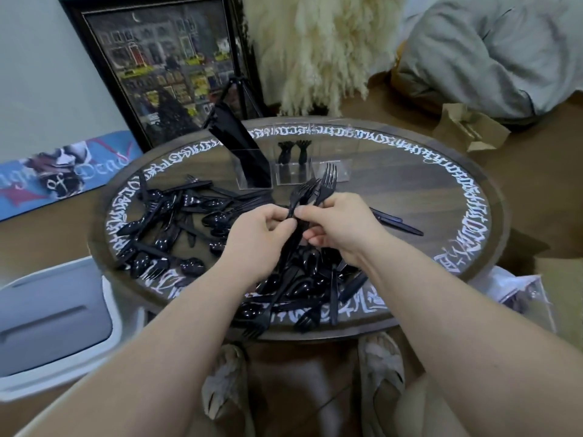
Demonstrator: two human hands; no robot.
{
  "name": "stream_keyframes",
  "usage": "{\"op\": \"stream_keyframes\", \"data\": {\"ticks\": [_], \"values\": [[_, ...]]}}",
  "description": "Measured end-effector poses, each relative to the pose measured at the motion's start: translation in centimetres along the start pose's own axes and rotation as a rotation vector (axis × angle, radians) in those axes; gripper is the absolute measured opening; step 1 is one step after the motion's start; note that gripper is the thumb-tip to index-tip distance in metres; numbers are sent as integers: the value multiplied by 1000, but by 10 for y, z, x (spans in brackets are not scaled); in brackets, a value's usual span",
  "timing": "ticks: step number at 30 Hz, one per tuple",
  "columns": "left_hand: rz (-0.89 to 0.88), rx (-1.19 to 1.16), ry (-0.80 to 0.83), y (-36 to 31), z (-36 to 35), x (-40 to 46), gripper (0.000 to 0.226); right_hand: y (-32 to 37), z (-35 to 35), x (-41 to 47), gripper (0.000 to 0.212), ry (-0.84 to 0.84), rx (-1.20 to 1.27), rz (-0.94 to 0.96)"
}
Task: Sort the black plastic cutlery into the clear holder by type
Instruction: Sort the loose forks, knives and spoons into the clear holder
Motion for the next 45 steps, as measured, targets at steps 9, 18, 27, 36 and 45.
{"op": "stream_keyframes", "data": {"ticks": [9, 18, 27, 36, 45], "values": [[-20, -14, 70, 6, 3, 8, 13, 1, -14, 13, 16, 41, -55, 10], [-100, 214, 84, 2, 9, 12, 20, -1, -22, 12, 18, 116, 2, -43], [-184, 293, 282, -9, -13, 10, 23, 1, -9, 17, 17, 18, -22, -25], [-134, 365, 230, 0, -7, 16, 23, 1, -16, 15, 15, 96, -6, -46], [-58, 245, 91, 7, 6, 20, 22, 0, -23, 9, 17, 178, 54, -63]]}}
Point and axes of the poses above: each hand's wrist, its own x-axis towards the middle knuckle, its own z-axis out of the back of the hand, y = z × x, the point moved 10 cm from there along x, towards the middle knuckle, and after that the axes turned 13 degrees about -z, right-handed, at the moved point
